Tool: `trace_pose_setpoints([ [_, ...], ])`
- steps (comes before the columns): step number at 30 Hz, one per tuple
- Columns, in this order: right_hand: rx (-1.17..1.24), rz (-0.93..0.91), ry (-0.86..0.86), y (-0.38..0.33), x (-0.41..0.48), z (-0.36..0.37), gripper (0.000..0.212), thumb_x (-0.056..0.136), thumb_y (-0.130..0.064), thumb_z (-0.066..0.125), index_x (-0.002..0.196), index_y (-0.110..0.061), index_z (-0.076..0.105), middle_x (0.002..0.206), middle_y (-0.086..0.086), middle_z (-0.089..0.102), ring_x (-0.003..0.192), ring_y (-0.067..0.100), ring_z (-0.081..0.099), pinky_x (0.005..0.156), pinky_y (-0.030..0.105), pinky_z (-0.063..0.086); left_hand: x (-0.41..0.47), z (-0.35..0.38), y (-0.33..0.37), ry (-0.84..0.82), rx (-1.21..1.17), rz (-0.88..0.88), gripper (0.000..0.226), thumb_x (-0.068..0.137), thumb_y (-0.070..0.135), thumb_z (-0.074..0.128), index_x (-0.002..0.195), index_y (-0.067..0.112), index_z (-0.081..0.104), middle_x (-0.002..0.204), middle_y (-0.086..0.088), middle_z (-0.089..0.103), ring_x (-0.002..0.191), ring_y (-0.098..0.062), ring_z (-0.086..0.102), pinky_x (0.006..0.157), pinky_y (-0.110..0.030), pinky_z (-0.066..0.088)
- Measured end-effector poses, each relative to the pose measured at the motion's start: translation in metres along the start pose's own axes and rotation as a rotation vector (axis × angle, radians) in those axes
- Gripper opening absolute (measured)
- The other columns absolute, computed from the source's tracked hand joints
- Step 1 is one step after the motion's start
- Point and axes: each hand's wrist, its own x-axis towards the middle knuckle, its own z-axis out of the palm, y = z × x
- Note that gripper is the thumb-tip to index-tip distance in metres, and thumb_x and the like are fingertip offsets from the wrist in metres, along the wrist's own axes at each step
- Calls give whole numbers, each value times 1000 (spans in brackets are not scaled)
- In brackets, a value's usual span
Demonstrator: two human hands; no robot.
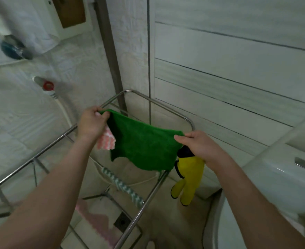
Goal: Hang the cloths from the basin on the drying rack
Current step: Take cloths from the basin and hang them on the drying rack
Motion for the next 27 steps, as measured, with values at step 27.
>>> trace_pose_setpoints([
  [27,113,288,259,71,73,13,30,90,-32,63,85,-5,74,86,21,72,81,34,70,78,45,57,58,102,-16,-125,82,-84,19,80,19,63,97,14,71,102,-7,70,98,-24,63,73,-23,39],
])
